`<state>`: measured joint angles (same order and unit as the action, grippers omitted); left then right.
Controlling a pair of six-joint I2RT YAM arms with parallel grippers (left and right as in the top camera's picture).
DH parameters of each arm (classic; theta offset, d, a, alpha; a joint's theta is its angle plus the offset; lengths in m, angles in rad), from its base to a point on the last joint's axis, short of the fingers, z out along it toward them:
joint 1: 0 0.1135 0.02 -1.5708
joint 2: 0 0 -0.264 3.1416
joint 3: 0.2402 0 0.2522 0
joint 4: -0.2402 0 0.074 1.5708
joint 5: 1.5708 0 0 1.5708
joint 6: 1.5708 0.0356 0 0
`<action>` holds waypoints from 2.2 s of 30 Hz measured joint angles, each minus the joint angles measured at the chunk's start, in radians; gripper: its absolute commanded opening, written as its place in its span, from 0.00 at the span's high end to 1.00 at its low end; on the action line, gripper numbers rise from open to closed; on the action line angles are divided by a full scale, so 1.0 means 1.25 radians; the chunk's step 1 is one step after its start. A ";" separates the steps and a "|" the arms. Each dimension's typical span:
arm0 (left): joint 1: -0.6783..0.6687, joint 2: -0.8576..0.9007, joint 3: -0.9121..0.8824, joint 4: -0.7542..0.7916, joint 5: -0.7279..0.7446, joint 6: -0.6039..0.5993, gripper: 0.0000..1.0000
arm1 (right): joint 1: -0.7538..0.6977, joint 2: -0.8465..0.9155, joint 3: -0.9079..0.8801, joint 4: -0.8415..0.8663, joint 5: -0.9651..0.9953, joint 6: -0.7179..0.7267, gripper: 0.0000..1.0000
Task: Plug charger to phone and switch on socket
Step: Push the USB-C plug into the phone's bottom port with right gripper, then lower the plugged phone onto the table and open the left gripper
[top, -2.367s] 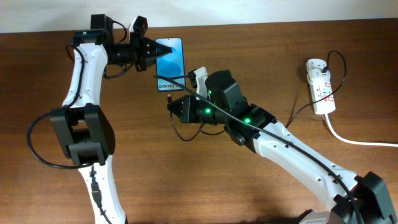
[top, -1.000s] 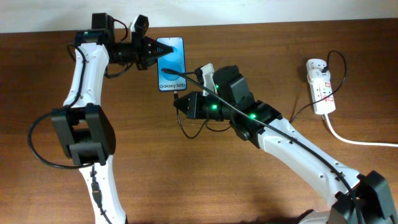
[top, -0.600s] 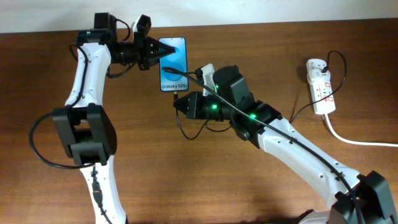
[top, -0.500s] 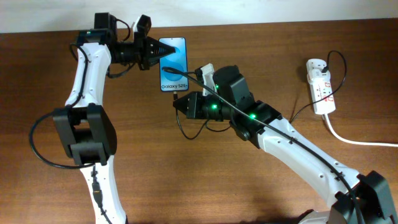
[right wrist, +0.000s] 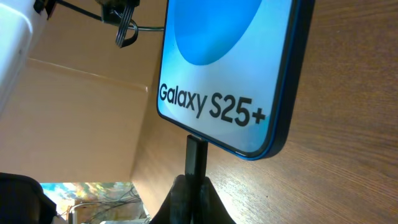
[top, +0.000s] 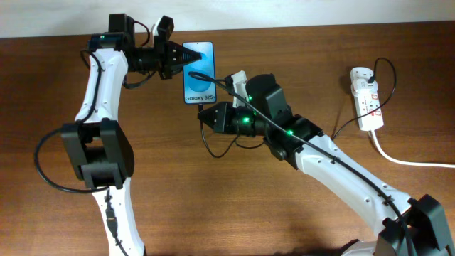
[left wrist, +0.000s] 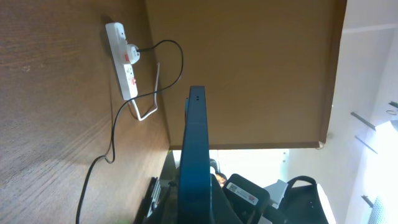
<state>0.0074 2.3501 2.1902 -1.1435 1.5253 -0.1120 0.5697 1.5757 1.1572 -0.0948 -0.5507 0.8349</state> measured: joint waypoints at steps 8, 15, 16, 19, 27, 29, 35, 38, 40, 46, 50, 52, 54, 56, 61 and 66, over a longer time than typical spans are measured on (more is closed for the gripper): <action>-0.012 0.000 0.002 0.005 0.001 0.000 1.00 | -0.033 0.000 -0.009 0.005 -0.064 -0.001 0.96; -0.028 0.000 0.002 0.016 -0.027 0.014 1.00 | -0.048 0.000 -0.007 -0.056 -0.074 -0.004 0.89; -0.027 0.000 0.002 0.017 -0.030 0.015 1.00 | -0.049 0.000 -0.006 -0.066 -0.069 -0.005 0.80; -0.014 0.000 0.002 0.017 -0.030 0.015 1.00 | -0.062 0.000 -0.004 -0.070 -0.038 -0.006 0.66; 0.004 0.000 0.004 -0.085 -0.259 0.014 1.00 | -0.101 0.000 -0.002 -0.132 -0.005 -0.058 0.32; -0.014 0.000 0.003 -0.136 -0.450 0.024 1.00 | -0.140 0.000 0.000 -0.208 0.000 -0.097 0.32; -0.107 0.000 -0.103 -0.051 -0.594 0.069 1.00 | -0.186 0.000 0.004 -0.386 0.018 -0.199 0.26; -0.105 0.000 -0.151 0.017 -0.606 0.061 1.00 | -0.186 0.000 0.004 -0.424 0.045 -0.216 0.25; -0.104 0.000 -0.194 0.085 -0.624 0.023 1.00 | -0.186 0.000 0.004 -0.427 0.049 -0.219 0.25; -0.104 0.000 -0.278 0.152 -0.645 -0.010 0.97 | -0.186 0.000 0.004 -0.428 0.052 -0.225 0.25; -0.104 0.000 -0.293 0.152 -0.658 -0.015 0.79 | -0.186 0.000 0.004 -0.436 0.052 -0.226 0.25; -0.104 0.000 -0.294 0.150 -0.664 -0.017 0.69 | -0.186 0.000 0.004 -0.436 0.052 -0.226 0.25; -0.105 0.000 -0.294 0.150 -0.665 -0.019 0.62 | -0.186 0.000 0.004 -0.436 0.052 -0.226 0.25; -0.105 0.000 -0.294 0.150 -0.683 -0.020 0.48 | -0.186 0.000 0.004 -0.436 0.052 -0.226 0.24; -0.106 -0.005 -0.291 0.143 -0.765 -0.040 0.31 | -0.186 0.000 0.004 -0.442 0.052 -0.228 0.19; -0.107 -0.025 -0.286 0.128 -0.940 -0.043 0.27 | -0.186 0.000 0.004 -0.444 0.052 -0.234 0.17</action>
<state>-0.1261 2.3184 1.8324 -0.9836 0.3508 -0.1661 0.3367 1.5761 1.1618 -0.6502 -0.4862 0.5419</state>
